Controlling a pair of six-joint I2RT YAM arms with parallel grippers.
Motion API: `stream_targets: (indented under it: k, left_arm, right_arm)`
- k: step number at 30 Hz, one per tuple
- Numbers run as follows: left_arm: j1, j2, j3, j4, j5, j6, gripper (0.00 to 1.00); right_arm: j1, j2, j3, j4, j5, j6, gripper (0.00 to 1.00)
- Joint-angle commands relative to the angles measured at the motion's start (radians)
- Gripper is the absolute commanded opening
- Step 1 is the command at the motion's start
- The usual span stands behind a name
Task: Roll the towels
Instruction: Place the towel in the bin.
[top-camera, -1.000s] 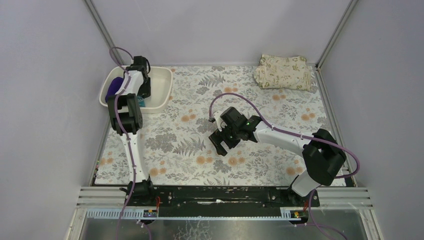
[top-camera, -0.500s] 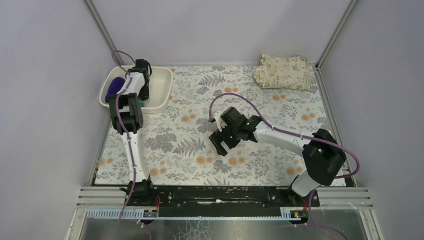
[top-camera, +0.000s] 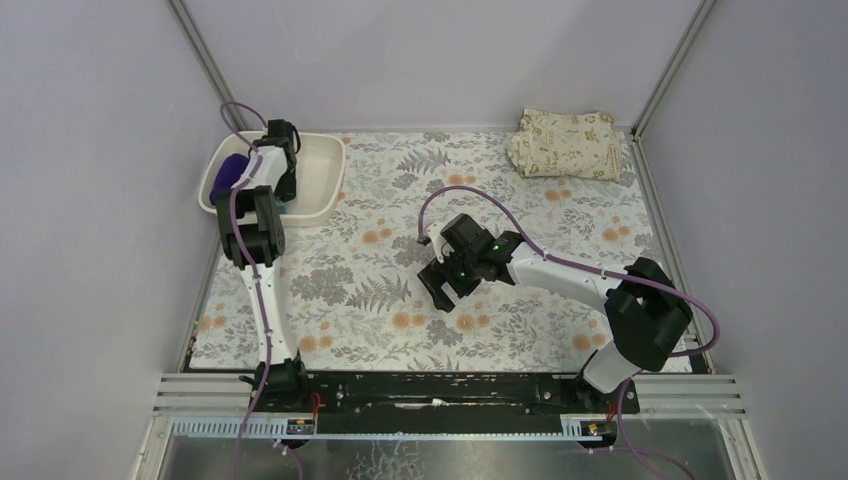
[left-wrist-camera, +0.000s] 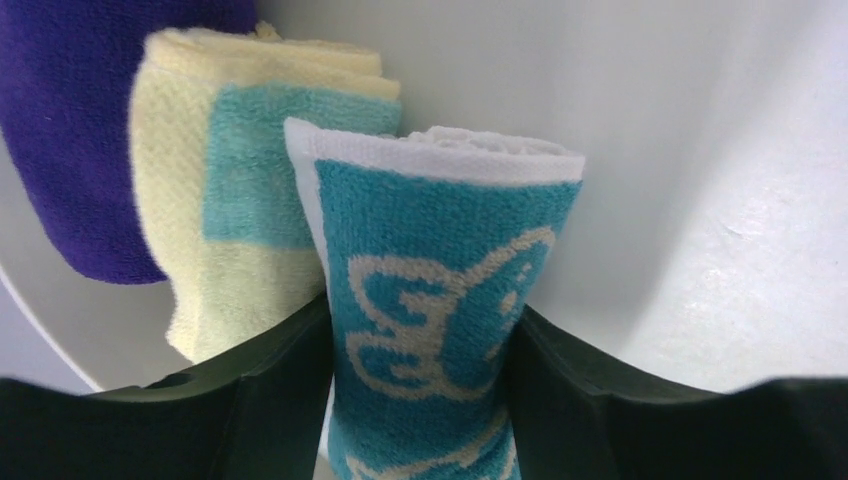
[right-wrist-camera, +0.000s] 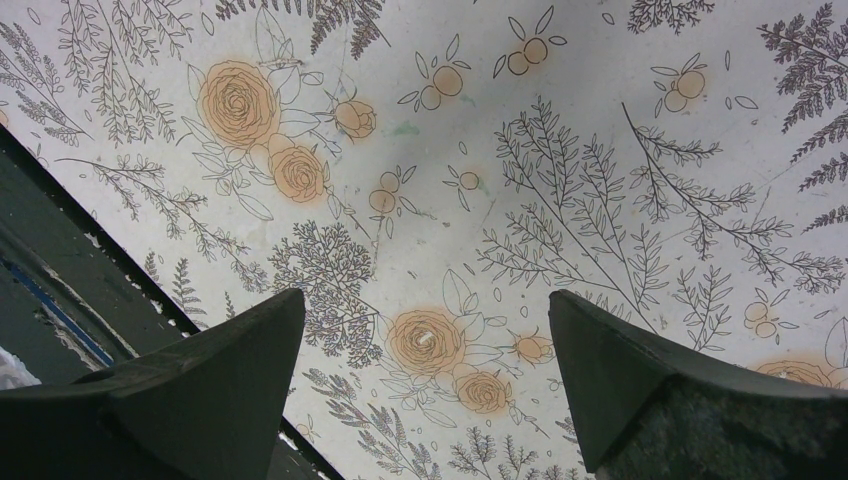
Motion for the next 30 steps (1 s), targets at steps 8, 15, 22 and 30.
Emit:
stream_targets:
  k: [8,15,22,30]
  left_arm:
    - [-0.013,-0.05,-0.059,0.039,-0.004,0.004,0.7]
    - [-0.01,-0.105,-0.057,0.039,-0.01,-0.001,0.78]
    - [-0.004,-0.135,-0.066,0.039,0.011,-0.024,0.86]
    - [0.007,-0.188,-0.086,0.045,0.073,-0.037,1.0]
  right_arm:
    - [0.002,-0.011,0.025,0.006,0.009,-0.014,0.98]
    - [0.001,-0.017,0.021,0.007,0.006,-0.015,0.98]
    - [0.001,-0.021,0.025,0.003,0.005,-0.017,0.98]
    - [0.002,-0.021,0.031,0.001,0.007,-0.017,0.98]
